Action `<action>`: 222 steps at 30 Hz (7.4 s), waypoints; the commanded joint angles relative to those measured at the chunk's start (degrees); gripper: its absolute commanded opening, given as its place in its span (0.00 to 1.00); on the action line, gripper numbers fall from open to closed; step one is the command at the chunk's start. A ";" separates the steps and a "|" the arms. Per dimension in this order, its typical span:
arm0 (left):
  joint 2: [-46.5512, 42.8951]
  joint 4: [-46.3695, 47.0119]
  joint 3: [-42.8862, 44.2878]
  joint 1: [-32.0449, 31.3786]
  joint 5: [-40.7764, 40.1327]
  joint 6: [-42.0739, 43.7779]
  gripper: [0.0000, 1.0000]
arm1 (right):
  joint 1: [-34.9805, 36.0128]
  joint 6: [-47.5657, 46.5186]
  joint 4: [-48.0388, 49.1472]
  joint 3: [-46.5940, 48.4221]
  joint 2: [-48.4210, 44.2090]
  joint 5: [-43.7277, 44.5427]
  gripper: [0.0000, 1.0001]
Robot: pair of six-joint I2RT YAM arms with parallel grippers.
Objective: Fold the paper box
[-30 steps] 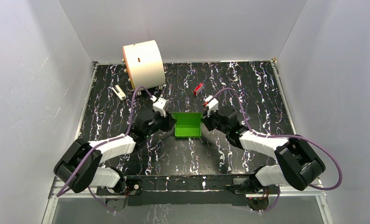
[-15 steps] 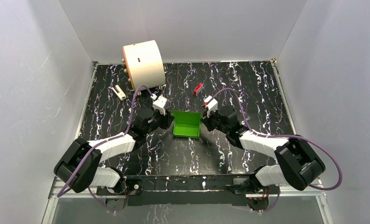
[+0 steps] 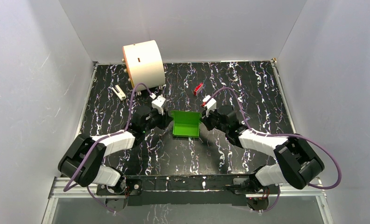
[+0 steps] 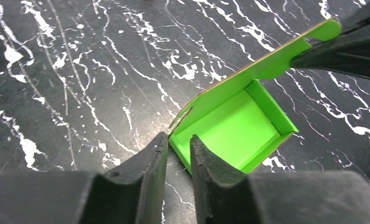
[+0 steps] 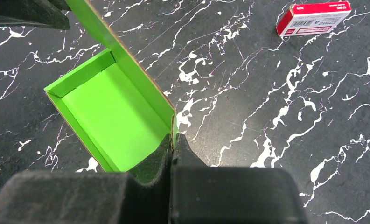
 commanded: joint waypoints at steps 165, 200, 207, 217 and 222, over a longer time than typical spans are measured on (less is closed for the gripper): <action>6.74 9.91 6.40 -7.49 -33.03 -26.81 0.09 | 16.15 21.45 16.08 11.43 16.73 50.07 0.03; 5.83 1.45 -0.22 -12.30 -37.44 -33.33 0.09 | 21.06 23.91 17.94 4.06 19.55 53.84 0.07; 5.04 -2.88 -0.60 -13.79 -38.44 -33.85 0.11 | 21.79 25.62 15.77 3.70 19.34 52.99 0.08; 7.97 -7.00 2.74 -20.11 -55.90 -33.74 0.16 | 23.98 24.03 24.26 1.38 22.11 55.51 0.09; 10.04 -4.88 2.33 -21.74 -59.06 -34.74 0.17 | 24.61 23.54 29.58 -0.75 23.00 56.64 0.13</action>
